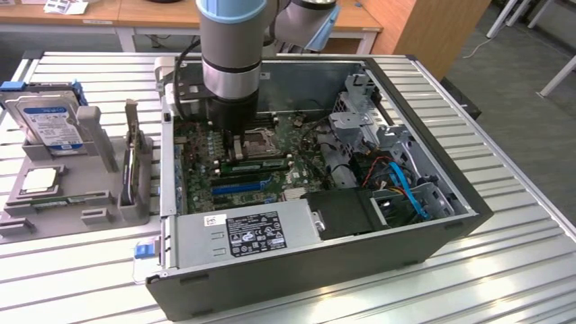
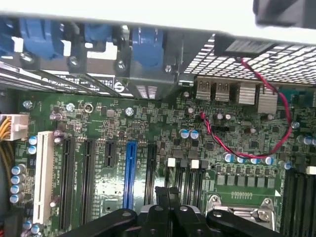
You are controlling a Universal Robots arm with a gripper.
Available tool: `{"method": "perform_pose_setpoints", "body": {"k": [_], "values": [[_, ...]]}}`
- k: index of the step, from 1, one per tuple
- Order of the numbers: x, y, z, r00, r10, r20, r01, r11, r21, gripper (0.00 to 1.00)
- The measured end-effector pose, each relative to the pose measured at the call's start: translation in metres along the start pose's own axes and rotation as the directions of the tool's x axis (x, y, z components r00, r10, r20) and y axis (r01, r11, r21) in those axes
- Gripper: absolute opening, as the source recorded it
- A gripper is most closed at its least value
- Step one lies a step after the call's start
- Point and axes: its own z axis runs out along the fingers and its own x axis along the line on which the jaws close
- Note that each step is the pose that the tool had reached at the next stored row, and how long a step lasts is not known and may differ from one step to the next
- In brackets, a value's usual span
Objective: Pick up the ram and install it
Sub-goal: 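Press down the ram until it locks into place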
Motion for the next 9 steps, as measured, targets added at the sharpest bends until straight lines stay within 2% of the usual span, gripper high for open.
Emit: {"method": "perform_pose_setpoints", "body": {"k": [9], "values": [[-0.0001, -0.0001, 0.0023, 1.0, 0.0, 0.0007, 0.0, 1.0, 0.0007, 0.11]]}}
